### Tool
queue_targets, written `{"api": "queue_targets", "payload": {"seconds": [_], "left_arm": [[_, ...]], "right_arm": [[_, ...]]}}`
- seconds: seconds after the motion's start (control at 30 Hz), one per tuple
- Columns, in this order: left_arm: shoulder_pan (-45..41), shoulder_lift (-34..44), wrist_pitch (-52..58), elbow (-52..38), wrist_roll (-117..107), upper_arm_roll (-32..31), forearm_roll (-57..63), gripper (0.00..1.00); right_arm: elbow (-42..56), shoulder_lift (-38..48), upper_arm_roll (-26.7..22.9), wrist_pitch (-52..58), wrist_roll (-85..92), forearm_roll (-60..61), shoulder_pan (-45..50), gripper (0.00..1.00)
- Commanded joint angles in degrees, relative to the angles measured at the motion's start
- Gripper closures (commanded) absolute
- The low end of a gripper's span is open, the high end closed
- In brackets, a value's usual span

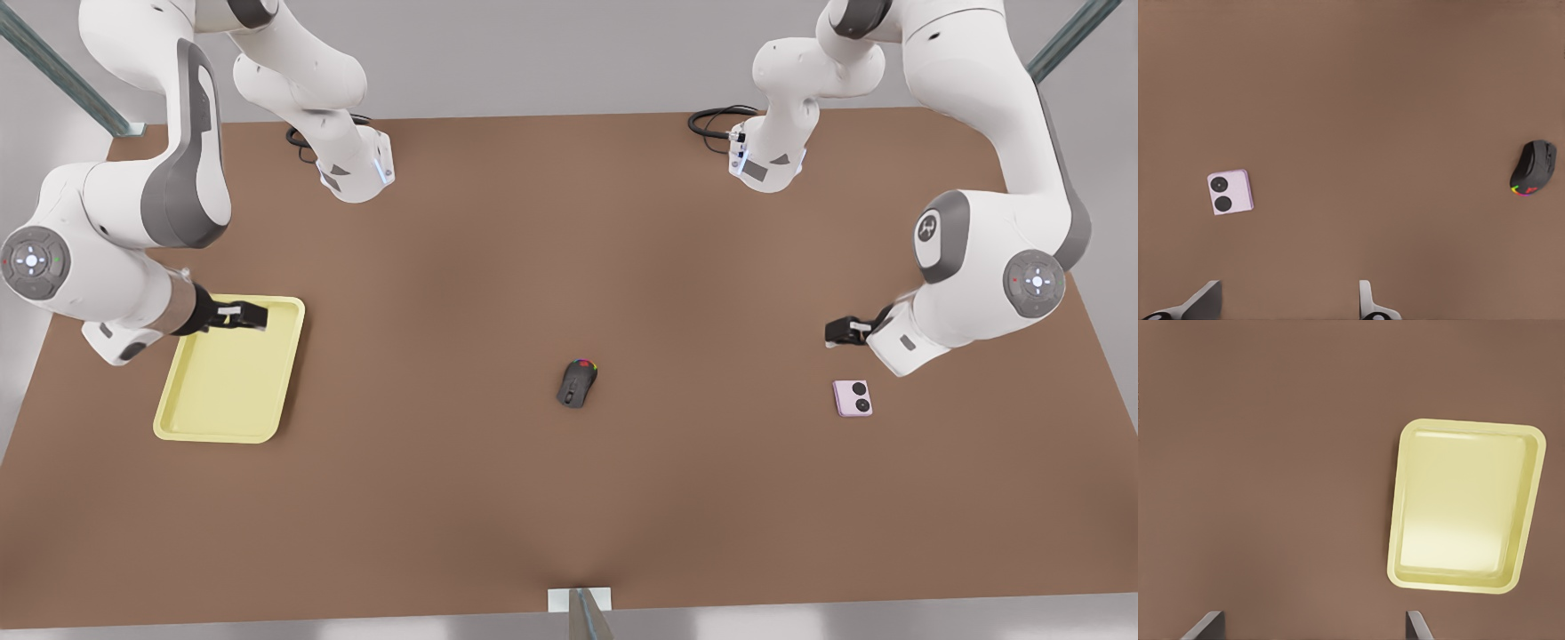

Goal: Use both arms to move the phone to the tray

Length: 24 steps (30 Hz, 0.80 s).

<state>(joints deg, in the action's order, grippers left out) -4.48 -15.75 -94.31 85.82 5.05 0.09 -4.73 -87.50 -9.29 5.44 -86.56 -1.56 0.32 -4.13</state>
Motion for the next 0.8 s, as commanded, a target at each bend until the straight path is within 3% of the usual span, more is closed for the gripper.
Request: {"api": "queue_targets", "payload": {"seconds": [0.0,0.17,0.27,0.37,0.5,0.77], "left_arm": [[0.0,0.01,-3.16,-0.04,3.48,-0.01,-0.01,0.0],[0.26,-2.7,-1.85,-1.36,-0.2,2.1,-0.01,0.0],[0.26,-9.03,-9.93,-1.0,-0.39,3.6,5.09,0.0],[0.53,-15.28,-11.07,-3.64,-0.12,3.69,4.56,0.0],[3.87,-16.86,-19.15,2.6,3.92,4.47,4.29,0.0],[3.95,-23.8,-25.14,0.75,5.23,5.18,4.73,0.0]], "right_arm": [[0.05,0.06,0.01,-2.56,-0.99,0.04,0.0,0.0],[0.14,-0.03,0.01,-2.74,-1.08,0.04,0.0,0.0],[0.14,-0.03,0.01,-2.74,-0.99,0.04,0.0,0.0],[0.14,-0.03,0.01,-2.74,-0.99,0.04,0.0,0.0],[0.05,-0.03,0.01,-2.65,-0.99,0.04,0.0,0.0],[0.05,-0.03,0.01,-2.56,-0.99,0.04,0.0,0.0]]}}
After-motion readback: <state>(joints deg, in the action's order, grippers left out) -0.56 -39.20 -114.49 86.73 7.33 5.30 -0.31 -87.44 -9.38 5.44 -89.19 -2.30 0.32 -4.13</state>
